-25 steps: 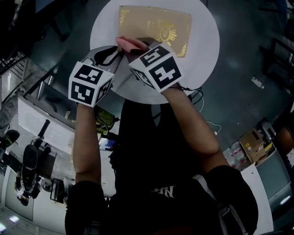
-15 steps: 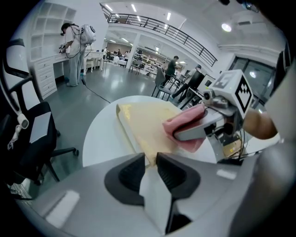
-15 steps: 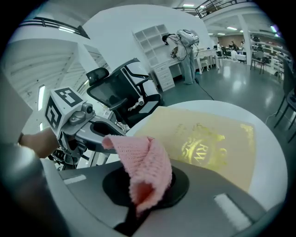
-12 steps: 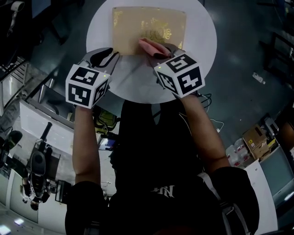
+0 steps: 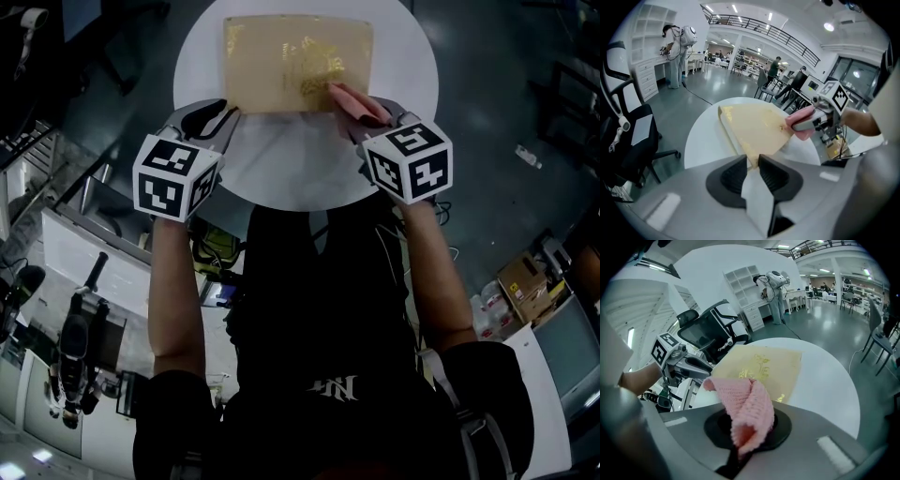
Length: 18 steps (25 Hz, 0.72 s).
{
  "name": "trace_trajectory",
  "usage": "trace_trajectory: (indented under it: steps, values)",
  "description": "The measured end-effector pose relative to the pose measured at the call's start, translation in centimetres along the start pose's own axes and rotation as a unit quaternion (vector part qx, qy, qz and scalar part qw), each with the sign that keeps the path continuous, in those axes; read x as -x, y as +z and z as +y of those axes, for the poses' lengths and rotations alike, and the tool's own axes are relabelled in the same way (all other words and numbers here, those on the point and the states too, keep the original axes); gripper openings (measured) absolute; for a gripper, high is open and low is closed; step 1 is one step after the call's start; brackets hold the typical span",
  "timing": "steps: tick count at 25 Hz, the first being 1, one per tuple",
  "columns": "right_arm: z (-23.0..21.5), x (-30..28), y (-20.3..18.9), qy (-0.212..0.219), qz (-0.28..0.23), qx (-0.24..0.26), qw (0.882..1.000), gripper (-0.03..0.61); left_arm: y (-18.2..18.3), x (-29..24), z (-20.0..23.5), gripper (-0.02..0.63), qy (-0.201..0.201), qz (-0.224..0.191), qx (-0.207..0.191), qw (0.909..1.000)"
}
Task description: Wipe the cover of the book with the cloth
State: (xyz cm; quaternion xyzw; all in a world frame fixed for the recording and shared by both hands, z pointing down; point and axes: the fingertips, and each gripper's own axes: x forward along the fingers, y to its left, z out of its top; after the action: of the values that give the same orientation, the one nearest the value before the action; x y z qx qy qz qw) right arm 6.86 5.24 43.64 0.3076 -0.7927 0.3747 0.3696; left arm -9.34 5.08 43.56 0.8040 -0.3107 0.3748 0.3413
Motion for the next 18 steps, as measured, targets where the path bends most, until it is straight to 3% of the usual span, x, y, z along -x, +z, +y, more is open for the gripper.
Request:
trace_trajectory:
  steps: [7, 13, 15, 18]
  values:
    - [-2.0, 1.7, -1.4, -0.02, 0.003, -0.015, 1.0, 0.009, 0.0, 0.1, 0.1, 0.081, 0.004, -0.006, 0.004, 1.0]
    - [-5.4, 4.4, -5.2, -0.084, 0.047, -0.025, 0.995, 0.009, 0.1, 0.5, -0.2, 0.08, 0.009, -0.006, 0.006, 0.9999]
    - [-4.2, 5.8, -4.8, -0.058, 0.019, -0.03, 0.998, 0.009, 0.1, 1.0, -0.3, 0.08, 0.007, -0.009, -0.001, 0.9999]
    - [0.4, 8.8, -1.1, 0.022, -0.075, -0.001, 0.997, 0.009, -0.1, 2.6, -0.4, 0.081, 0.007, -0.016, -0.002, 0.9998]
